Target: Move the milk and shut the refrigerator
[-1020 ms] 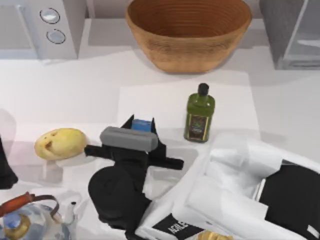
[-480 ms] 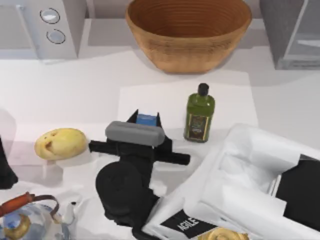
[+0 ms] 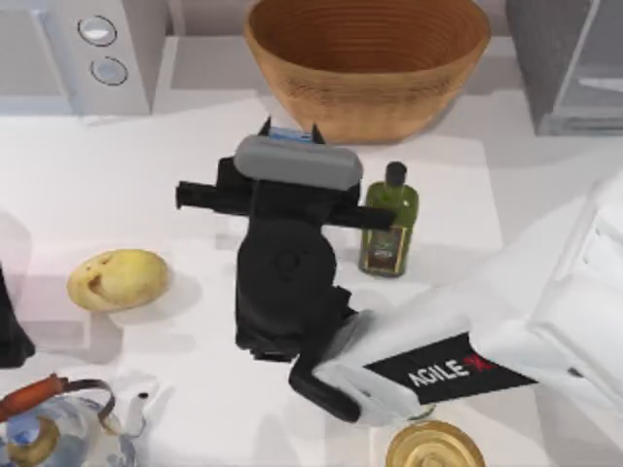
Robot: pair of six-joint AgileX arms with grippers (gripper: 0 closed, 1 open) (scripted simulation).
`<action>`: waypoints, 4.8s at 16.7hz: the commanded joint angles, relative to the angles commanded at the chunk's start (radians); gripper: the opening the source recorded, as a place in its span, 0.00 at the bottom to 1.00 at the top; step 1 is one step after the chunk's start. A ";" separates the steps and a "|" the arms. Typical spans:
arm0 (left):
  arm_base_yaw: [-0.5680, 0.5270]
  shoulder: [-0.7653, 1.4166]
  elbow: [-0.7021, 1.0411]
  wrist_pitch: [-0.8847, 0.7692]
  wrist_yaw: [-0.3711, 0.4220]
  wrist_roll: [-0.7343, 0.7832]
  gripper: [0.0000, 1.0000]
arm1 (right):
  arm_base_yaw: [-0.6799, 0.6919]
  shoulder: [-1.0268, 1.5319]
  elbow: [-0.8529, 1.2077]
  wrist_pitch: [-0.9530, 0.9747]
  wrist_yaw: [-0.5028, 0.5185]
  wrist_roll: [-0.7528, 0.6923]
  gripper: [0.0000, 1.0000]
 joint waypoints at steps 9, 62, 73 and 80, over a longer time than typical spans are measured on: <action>0.000 0.000 0.000 0.000 0.000 0.000 1.00 | -0.461 -0.334 -0.418 -0.057 -0.536 0.011 0.00; 0.000 0.000 0.000 0.000 0.000 0.000 1.00 | -1.210 0.069 0.109 -0.251 -1.279 -0.058 0.08; 0.000 0.000 0.000 0.000 0.000 0.000 1.00 | -1.210 0.069 0.109 -0.251 -1.279 -0.058 0.90; 0.000 0.000 0.000 0.000 0.000 0.000 1.00 | -1.210 0.069 0.109 -0.251 -1.279 -0.058 1.00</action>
